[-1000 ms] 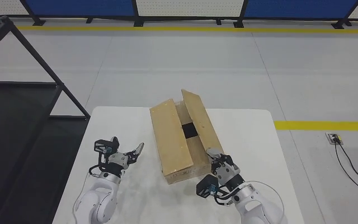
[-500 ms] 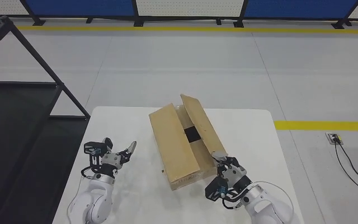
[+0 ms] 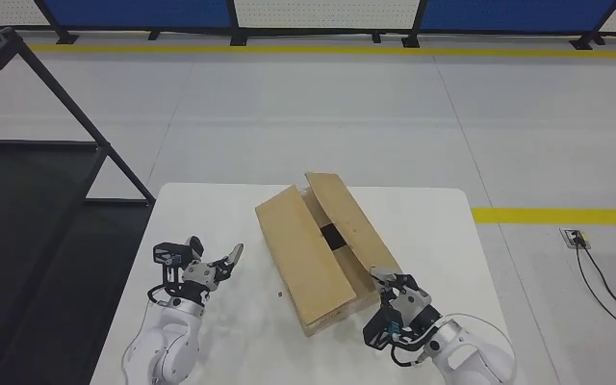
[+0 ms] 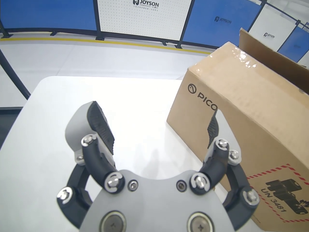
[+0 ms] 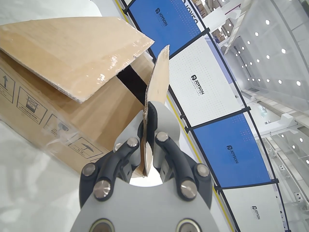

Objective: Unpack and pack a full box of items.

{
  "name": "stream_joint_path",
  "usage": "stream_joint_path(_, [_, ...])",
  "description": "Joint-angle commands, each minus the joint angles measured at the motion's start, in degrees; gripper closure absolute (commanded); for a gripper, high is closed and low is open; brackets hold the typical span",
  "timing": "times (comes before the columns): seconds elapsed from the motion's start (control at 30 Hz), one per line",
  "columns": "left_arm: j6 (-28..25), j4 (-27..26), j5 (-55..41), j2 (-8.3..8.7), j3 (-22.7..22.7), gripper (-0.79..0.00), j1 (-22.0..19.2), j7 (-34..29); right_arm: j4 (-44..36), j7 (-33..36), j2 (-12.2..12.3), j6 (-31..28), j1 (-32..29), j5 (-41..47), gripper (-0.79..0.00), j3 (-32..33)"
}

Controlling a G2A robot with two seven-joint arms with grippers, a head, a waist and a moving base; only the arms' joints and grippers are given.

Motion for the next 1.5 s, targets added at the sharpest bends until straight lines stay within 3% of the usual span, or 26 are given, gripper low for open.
stream_joint_path(0.0, [0.01,0.00,0.01,0.00,0.00,-0.785,0.00,0.00,0.00,-0.02,0.00,0.01,0.00,-0.01,0.000,0.00])
stream_joint_path(0.37, [3.84,0.55,-3.19,-0.39,-1.24,-0.785,0.19,0.94,1.02,-1.55,0.30,-0.81,0.22,0.98,0.000,-0.23])
stream_joint_path(0.8, [9.47,2.05,-5.92,-1.19,-1.22,-0.785,-2.54,-0.03,1.12,-5.90,1.68,-2.89,-1.66,1.87,0.000,2.79])
stream_joint_path(1.27, [7.90,5.12,-6.52,-1.53,-1.03,-0.785,-5.24,-1.93,0.42,-9.77,3.08,-4.29,-2.57,1.57,0.000,3.93])
stream_joint_path(1.37, [7.65,5.45,-6.37,-1.56,-0.92,-0.785,-5.59,-2.70,0.16,-9.68,3.28,-4.26,-2.51,1.98,-0.317,3.99])
stream_joint_path(1.4, [7.65,5.45,-6.37,-1.56,-0.92,-0.785,-5.59,-2.70,0.00,-9.69,3.35,-4.28,-2.58,2.06,-0.376,4.03])
stream_joint_path(1.47, [7.65,5.45,-6.37,-1.56,-0.92,-0.785,-5.59,-2.70,-0.48,-9.89,3.52,-4.17,-2.80,2.02,-0.363,4.18])
